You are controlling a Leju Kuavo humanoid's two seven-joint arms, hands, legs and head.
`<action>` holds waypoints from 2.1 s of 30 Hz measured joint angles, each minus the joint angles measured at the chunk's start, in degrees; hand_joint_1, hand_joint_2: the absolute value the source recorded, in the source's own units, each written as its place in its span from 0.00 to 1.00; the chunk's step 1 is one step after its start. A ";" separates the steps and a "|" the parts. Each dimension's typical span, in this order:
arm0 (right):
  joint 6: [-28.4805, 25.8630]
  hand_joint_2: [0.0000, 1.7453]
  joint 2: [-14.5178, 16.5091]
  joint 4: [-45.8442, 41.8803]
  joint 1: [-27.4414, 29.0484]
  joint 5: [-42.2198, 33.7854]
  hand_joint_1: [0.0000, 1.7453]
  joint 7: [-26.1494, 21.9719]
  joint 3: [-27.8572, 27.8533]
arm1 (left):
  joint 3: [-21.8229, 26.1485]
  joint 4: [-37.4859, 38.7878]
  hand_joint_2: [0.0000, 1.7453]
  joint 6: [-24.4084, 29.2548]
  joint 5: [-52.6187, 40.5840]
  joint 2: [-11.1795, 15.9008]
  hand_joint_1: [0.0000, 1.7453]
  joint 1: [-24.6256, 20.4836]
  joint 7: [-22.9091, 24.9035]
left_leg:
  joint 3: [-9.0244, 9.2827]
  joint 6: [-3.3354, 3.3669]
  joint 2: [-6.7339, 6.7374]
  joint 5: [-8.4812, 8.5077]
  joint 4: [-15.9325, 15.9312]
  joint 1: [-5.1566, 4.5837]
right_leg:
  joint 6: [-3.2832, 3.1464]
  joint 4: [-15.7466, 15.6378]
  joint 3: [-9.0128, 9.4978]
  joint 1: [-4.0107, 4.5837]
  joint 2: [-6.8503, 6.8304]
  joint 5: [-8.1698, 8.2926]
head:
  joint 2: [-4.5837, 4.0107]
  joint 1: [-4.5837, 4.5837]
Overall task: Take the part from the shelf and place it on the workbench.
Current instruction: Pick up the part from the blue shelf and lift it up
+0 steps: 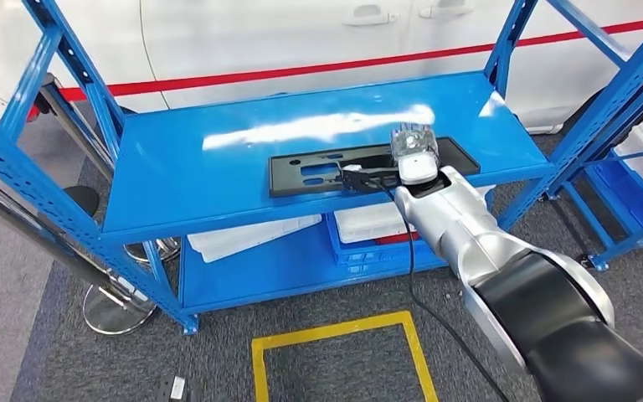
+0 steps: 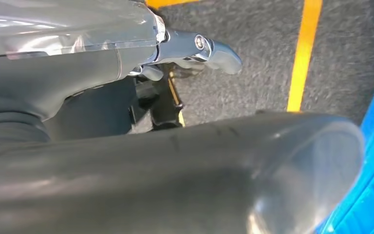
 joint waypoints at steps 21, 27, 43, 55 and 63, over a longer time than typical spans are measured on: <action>0.07 1.00 0.24 -0.03 0.20 0.96 0.00 -0.01 -0.68 | 0.02 0.00 0.00 1.34 0.01 0.00 0.00 0.26 -0.46 | -3.11 0.19 -0.48 7.58 -8.38 0.97 | 0.70 0.86 1.38 -1.05 0.14 -2.14 | 0.01 0.02; 0.09 1.00 0.23 -0.01 0.22 0.96 0.00 -0.01 -0.72 | 0.03 0.00 0.00 1.34 0.01 0.02 0.00 0.26 -0.47 | -3.15 0.40 -0.47 7.46 -8.30 0.85 | 3.42 0.52 1.49 -1.35 0.14 -2.04 | 0.01 0.02; -0.12 1.00 -2.78 0.46 2.66 -0.21 0.00 0.07 -3.75 | 0.02 0.00 0.00 1.26 -0.51 0.00 0.00 0.27 -0.95 | -3.14 0.40 -0.38 7.46 -8.31 0.89 | 3.66 0.74 1.30 -1.31 0.18 -2.08 | 0.01 0.02; -0.10 1.00 -5.02 0.67 4.29 -0.27 0.00 0.72 -5.02 | 0.02 0.00 0.00 1.25 -0.69 0.01 0.00 0.22 -0.66 | -3.13 0.40 -0.35 7.46 -8.31 0.89 | 3.66 0.75 1.29 -1.31 0.22 -2.07 | 0.01 0.02; -0.11 1.00 -5.60 0.93 4.60 -0.22 0.00 0.84 -5.34 | 0.02 0.00 0.00 1.31 -0.66 0.01 0.00 0.23 -0.85 | -3.13 0.40 -0.36 7.46 -8.31 0.89 | 3.66 0.76 1.30 -1.31 0.21 -2.07 | 0.01 0.02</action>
